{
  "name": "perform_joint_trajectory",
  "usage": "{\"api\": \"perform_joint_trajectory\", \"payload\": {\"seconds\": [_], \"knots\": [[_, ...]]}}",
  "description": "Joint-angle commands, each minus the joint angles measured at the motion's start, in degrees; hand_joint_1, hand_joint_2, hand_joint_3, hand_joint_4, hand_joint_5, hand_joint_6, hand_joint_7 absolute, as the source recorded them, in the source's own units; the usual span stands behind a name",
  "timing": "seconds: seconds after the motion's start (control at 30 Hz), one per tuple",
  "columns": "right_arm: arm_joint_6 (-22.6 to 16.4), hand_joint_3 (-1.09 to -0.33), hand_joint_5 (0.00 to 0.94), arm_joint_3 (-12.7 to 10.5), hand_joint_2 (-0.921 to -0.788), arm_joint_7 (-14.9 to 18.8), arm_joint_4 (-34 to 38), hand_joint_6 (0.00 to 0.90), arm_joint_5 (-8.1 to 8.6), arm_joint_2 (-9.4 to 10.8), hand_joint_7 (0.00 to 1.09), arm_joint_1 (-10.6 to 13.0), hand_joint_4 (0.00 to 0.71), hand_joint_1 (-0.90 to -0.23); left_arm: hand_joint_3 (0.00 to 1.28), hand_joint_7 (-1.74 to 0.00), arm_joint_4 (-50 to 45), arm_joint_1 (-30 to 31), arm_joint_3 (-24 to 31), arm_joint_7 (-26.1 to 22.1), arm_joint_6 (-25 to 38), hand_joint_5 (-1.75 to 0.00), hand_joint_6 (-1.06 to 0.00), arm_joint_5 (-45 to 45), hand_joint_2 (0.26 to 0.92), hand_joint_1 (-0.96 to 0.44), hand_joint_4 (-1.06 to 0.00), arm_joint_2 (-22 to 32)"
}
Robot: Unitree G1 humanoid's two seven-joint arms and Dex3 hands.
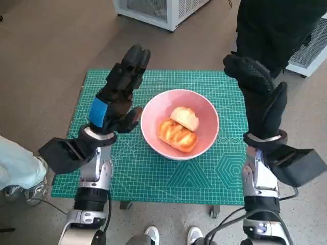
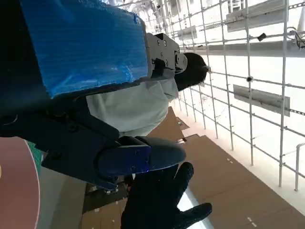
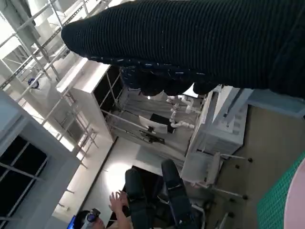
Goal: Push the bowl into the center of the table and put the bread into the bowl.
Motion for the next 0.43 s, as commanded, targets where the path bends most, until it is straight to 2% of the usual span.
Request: {"api": "perform_joint_trajectory", "payload": {"seconds": [0.03, 0.43], "knots": [[1.5, -0.775, 0.003, 0.2, -0.921, -0.6, -0.3, 0.142, -0.74, -0.3, 0.47, 0.6, 0.218, -0.765, 0.43, 0.0, -2.1, 1.0, -0.1, -0.3, 0.6, 0.0, -0.16, -0.3, 0.921, -0.75, -0.06, -0.2], [2.5, -0.752, 0.0, 0.5, -0.921, -0.3, -0.9, 0.154, -0.19, 0.0, 0.46, 1.0, 0.215, -0.777, 0.44, -0.01, -3.8, 2.0, -0.1, -0.1, 0.8, 0.0, -0.16, 0.0, 0.921, -0.73, -0.06, -0.2]]}}
